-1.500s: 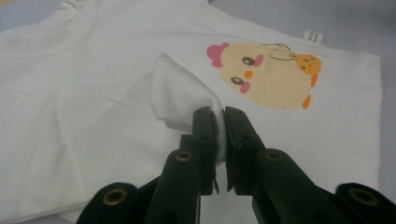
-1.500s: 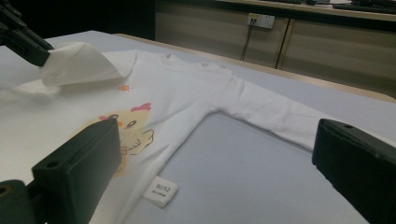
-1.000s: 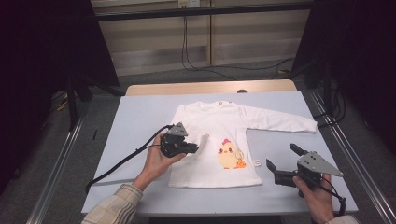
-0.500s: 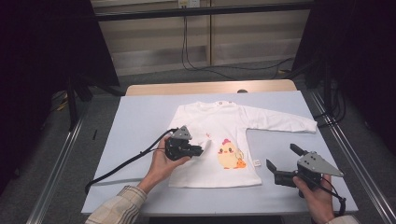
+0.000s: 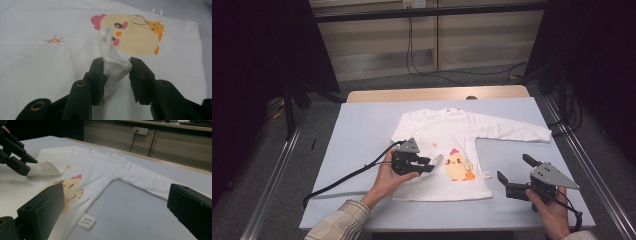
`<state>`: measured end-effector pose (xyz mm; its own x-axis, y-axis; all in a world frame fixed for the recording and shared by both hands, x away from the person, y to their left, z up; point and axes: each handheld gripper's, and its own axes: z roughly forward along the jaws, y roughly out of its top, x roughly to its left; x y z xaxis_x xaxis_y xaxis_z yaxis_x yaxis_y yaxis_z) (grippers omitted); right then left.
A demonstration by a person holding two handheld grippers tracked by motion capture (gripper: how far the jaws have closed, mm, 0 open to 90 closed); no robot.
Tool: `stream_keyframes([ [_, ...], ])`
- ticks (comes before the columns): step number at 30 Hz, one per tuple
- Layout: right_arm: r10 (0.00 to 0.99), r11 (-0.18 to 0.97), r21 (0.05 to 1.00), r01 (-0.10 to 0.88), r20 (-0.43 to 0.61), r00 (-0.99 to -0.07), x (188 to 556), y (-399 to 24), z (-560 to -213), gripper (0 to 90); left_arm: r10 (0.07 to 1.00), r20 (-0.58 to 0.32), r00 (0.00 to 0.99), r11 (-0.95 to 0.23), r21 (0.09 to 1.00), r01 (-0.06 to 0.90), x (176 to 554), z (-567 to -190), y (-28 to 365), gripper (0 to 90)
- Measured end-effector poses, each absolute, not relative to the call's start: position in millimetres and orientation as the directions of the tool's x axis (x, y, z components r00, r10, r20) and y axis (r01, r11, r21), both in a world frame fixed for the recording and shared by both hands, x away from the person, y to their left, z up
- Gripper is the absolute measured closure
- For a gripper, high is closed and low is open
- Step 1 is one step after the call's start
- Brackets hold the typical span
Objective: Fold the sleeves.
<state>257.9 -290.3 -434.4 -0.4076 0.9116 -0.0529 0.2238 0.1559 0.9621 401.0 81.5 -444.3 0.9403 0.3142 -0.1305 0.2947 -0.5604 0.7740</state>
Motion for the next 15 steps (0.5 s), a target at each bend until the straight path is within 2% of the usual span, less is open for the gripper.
stream_keyframes([
  [4, 0.912, 0.156, 0.962, 0.223, -0.054, -0.407, 258.1, -290.5, -434.5, 1.3, 0.327, -0.118, 0.938, -0.557, 0.778, 0.292, 399.7, -444.1, 81.7, 52.8],
  [6, 0.912, 0.155, 0.962, 0.224, -0.052, -0.408, 258.0, -290.4, -434.4, 1.3, 0.335, -0.110, 0.936, -0.553, 0.781, 0.290, 399.3, -443.4, 81.8, 43.0],
  [7, 0.911, 0.155, 0.962, 0.223, -0.052, -0.408, 258.0, -290.4, -434.4, 1.3, 0.347, -0.114, 0.931, -0.552, 0.778, 0.301, 399.9, -443.2, 81.8, 43.0],
  [8, 0.912, 0.157, 0.962, 0.224, -0.054, -0.408, 258.0, -290.5, -434.4, 1.3, 0.362, -0.113, 0.925, -0.550, 0.776, 0.310, 400.2, -442.8, 82.5, 28.9],
  [15, 0.911, 0.158, 0.962, 0.222, -0.056, -0.408, 258.2, -290.7, -434.4, 1.3, 0.401, -0.088, 0.912, -0.523, 0.795, 0.307, 401.3, -437.2, 85.7, 12.8],
])
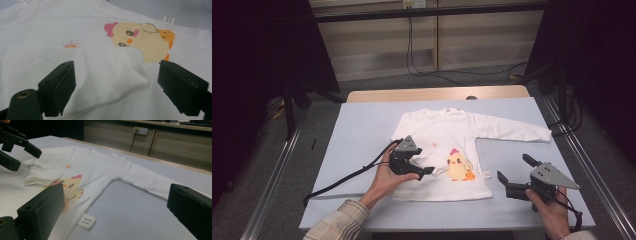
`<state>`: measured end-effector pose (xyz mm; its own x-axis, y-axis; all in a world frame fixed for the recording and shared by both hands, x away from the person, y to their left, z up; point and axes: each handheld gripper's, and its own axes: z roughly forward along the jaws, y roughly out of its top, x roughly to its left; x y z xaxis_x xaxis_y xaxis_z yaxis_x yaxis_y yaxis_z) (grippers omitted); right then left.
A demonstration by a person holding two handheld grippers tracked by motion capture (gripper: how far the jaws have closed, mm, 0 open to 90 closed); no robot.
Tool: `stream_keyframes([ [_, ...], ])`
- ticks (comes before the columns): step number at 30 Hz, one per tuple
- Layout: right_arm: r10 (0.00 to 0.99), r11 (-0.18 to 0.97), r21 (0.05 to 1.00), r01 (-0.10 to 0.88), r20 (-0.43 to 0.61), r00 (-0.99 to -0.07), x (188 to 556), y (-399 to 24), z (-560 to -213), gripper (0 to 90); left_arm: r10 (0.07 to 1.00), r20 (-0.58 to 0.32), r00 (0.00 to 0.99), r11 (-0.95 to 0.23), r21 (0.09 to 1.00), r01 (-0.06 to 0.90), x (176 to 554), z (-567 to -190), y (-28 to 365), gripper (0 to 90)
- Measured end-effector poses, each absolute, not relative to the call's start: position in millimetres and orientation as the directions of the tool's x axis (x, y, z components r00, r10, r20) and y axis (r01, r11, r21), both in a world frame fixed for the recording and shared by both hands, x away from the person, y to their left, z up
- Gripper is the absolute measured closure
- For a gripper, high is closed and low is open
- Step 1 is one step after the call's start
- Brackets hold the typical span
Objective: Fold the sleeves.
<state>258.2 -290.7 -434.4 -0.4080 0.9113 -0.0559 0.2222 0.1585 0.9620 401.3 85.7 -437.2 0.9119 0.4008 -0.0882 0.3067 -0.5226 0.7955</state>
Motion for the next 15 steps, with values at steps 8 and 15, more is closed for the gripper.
stream_keyframes([
  [8, 0.911, 0.159, 0.962, 0.224, -0.055, -0.409, 258, -291, -434, 1.3, 0.441, -0.084, 0.893, -0.472, 0.825, 0.311, 401, -431, 92, 5.5],
  [15, 0.911, 0.160, 0.962, 0.223, -0.057, -0.409, 258, -291, -434, 1.2, 0.478, -0.092, 0.873, -0.395, 0.866, 0.308, 404, -422, 112, 3.2],
])
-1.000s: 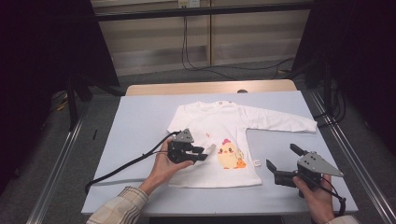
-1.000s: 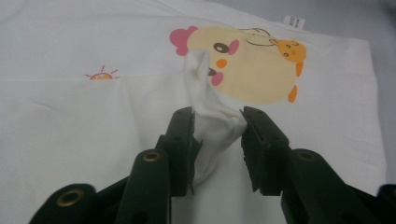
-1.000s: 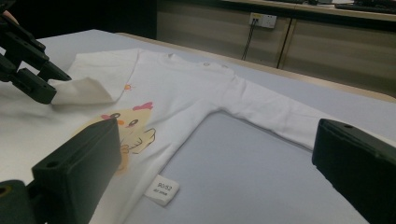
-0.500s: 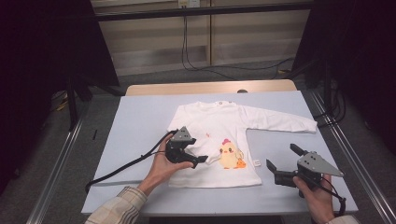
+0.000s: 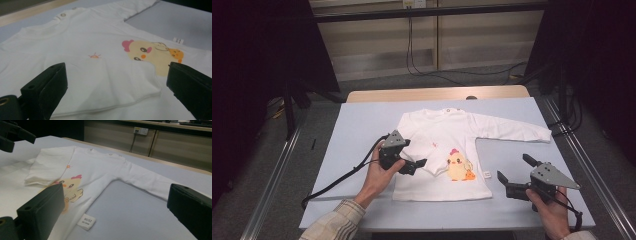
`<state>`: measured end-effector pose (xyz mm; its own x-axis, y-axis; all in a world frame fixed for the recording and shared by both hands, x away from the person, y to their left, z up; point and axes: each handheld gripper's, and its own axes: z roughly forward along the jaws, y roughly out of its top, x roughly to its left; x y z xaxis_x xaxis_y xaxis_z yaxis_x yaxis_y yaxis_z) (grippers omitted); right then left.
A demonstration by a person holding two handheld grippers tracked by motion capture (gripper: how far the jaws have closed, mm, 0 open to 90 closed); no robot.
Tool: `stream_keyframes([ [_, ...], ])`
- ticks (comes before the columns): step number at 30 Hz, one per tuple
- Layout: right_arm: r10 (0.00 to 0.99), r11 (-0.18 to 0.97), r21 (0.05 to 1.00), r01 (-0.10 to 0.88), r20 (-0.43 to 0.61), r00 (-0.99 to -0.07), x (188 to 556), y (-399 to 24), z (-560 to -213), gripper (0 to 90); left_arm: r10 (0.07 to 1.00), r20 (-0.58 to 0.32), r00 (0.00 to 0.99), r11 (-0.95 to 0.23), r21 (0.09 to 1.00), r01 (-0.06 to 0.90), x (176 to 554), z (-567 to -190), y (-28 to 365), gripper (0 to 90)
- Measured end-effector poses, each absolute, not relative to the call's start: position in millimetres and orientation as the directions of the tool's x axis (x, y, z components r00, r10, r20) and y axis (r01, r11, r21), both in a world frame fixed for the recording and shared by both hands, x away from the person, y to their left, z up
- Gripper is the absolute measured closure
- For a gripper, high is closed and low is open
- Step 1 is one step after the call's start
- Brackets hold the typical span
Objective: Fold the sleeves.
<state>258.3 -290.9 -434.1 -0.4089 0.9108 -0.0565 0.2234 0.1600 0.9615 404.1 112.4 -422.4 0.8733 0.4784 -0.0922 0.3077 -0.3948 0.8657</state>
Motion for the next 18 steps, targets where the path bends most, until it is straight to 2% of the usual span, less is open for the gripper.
stream_keyframes([
  [4, 0.911, 0.160, 0.962, 0.222, -0.058, -0.408, 259, -291, -434, 1.2, 0.491, -0.103, 0.865, -0.361, 0.880, 0.310, 404, -421, 120, 3.9],
  [7, 0.913, 0.161, 0.962, 0.220, -0.060, -0.404, 258, -291, -434, 1.2, 0.521, -0.053, 0.852, -0.369, 0.886, 0.281, 402, -417, 126, 3.9],
  [10, 0.914, 0.160, 0.962, 0.220, -0.060, -0.401, 258, -291, -433, 1.2, 0.537, -0.053, 0.842, -0.325, 0.908, 0.265, 399, -413, 135, 3.9],
  [18, 0.916, 0.158, 0.962, 0.224, -0.058, -0.396, 259, -292, -433, 0.4, 0.560, -0.039, 0.828, -0.321, 0.911, 0.260, 390, -411, 150, 4.6],
])
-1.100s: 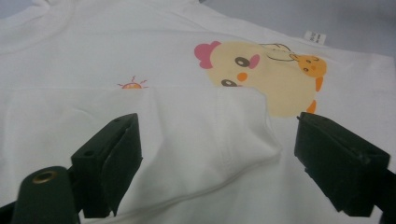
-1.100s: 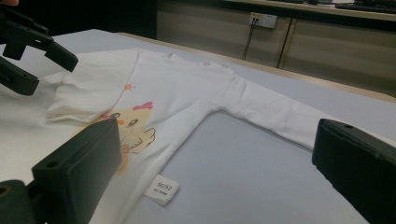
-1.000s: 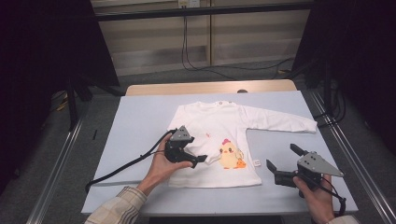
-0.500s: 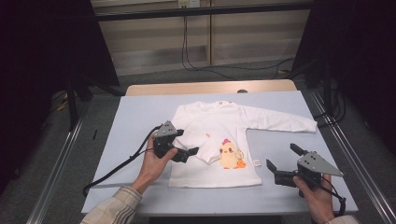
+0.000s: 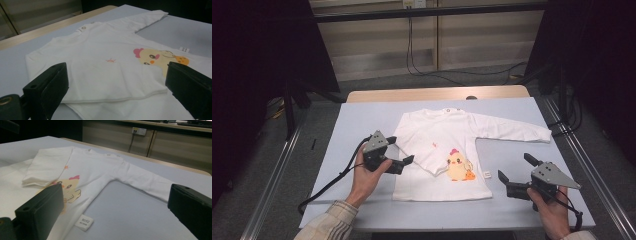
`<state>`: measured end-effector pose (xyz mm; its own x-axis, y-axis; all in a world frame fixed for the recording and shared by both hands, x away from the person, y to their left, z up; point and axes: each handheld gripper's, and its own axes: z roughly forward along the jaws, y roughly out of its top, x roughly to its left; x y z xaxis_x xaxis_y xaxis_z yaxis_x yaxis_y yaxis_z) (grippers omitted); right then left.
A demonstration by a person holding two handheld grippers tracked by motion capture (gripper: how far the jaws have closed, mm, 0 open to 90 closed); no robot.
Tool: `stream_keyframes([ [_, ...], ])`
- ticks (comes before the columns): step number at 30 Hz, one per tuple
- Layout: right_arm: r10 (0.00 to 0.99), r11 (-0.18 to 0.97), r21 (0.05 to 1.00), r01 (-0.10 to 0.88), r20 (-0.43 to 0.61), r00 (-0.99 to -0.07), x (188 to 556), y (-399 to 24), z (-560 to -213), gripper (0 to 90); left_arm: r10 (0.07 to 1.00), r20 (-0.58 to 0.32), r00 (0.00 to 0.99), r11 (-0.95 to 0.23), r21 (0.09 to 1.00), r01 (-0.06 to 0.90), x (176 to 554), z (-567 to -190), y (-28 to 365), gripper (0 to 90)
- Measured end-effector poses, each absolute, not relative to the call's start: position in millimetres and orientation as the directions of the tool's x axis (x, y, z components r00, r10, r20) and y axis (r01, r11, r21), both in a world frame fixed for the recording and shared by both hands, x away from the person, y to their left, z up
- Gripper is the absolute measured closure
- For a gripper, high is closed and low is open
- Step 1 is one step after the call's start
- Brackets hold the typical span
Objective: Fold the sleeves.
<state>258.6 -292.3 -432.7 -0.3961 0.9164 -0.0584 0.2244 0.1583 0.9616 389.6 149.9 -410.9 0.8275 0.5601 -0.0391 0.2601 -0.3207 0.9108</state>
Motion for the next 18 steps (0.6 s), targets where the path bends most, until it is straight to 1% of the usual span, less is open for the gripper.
stream_keyframes([
  [5, 0.916, 0.157, 0.962, 0.225, -0.056, -0.398, 259, -293, -432, 0.9, 0.614, -0.029, 0.789, -0.274, 0.929, 0.247, 389, -407, 165, 4.6],
  [12, 0.912, 0.165, 0.962, 0.219, -0.065, -0.404, 261, -294, -432, 1.4, 0.640, -0.051, 0.767, -0.221, 0.944, 0.247, 385, -405, 186, 4.7],
  [14, 0.919, 0.153, 0.962, 0.224, -0.055, -0.391, 262, -295, -431, 1.2, 0.659, -0.034, 0.751, -0.218, 0.948, 0.234, 382, -403, 194, 4.7],
  [18, 0.922, 0.145, 0.962, 0.230, -0.047, -0.385, 263, -296, -430, 1.2, 0.677, -0.040, 0.735, -0.201, 0.951, 0.237, 380, -402, 205, 4.7],
])
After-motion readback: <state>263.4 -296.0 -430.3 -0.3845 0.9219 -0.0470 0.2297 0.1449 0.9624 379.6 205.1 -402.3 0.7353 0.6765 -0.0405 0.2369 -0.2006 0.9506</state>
